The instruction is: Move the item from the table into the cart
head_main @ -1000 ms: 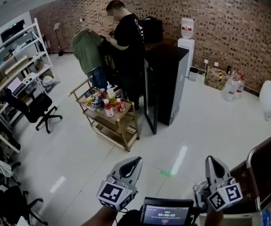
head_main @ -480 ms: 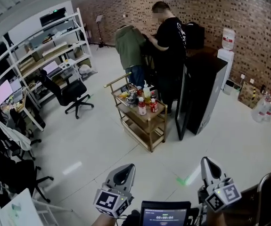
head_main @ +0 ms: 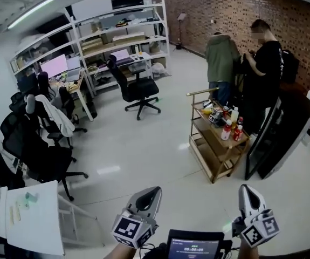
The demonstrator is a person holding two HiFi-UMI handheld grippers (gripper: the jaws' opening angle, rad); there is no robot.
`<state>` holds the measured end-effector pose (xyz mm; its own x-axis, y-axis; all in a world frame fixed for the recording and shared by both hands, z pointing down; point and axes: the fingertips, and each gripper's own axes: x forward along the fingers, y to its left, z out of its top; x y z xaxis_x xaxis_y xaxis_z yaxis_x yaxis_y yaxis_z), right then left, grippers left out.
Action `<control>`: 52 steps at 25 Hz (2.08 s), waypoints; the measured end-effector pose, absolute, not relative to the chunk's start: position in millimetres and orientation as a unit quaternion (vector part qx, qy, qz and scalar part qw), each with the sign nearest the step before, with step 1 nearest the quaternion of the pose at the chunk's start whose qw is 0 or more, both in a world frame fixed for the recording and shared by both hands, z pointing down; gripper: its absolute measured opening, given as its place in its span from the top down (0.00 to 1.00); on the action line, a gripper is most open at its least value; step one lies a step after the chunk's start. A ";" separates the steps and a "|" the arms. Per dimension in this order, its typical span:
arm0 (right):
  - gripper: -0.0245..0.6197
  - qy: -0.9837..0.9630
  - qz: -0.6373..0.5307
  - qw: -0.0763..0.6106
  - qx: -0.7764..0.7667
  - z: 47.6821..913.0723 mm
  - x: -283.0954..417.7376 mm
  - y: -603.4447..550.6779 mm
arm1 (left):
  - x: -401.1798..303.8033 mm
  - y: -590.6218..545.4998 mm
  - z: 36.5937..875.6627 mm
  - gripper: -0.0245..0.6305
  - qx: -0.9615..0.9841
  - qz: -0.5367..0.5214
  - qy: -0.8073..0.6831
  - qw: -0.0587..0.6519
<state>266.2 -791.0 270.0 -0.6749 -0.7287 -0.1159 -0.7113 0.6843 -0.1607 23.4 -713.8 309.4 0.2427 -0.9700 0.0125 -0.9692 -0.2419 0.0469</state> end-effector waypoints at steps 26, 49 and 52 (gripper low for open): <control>0.96 0.990 -0.045 0.021 0.131 336.2 -341.8 -549.3 | -409.8 -306.5 364.0 0.96 0.379 -0.042 -0.923 0.051; 0.96 0.905 -0.034 -0.027 0.423 374.8 -728.7 -163.8 | -664.0 80.6 382.1 0.96 0.093 -0.013 -0.993 0.069; 0.96 0.899 -0.038 -0.037 0.436 388.8 -765.6 -110.5 | -691.7 128.4 390.6 0.96 0.078 -0.016 -0.995 0.062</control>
